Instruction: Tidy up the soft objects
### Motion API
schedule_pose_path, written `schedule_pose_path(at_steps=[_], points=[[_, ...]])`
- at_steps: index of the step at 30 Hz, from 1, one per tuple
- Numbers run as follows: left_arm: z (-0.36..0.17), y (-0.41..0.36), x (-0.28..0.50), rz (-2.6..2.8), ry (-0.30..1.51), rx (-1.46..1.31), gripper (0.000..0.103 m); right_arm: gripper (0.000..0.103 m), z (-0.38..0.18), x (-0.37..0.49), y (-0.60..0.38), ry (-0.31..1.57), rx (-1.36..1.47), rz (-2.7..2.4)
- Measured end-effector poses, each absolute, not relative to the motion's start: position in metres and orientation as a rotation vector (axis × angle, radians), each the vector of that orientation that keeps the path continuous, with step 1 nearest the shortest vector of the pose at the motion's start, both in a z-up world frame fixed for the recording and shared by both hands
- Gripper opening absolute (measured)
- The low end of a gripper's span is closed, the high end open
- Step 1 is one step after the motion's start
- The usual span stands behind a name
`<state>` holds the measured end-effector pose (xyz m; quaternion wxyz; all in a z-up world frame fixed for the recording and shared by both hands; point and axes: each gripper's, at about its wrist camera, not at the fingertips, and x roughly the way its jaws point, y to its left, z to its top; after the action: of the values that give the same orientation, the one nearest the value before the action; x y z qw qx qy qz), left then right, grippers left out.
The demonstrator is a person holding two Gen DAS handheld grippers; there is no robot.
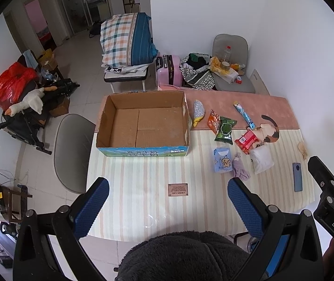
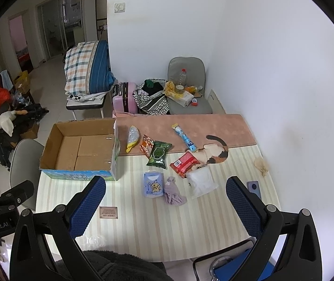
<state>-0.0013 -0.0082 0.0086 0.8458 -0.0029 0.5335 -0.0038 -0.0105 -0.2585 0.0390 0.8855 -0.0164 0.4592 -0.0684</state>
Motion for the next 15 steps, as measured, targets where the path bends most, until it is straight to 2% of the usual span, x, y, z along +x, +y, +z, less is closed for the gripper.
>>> schedule_pose_path(at_steps=[15], points=[[0.0161, -0.0081, -0.0031, -0.01, 1.111, 0.005, 0.103, 0.103, 0.0415, -0.0196, -0.2595, 0.933, -0.027, -0.143]])
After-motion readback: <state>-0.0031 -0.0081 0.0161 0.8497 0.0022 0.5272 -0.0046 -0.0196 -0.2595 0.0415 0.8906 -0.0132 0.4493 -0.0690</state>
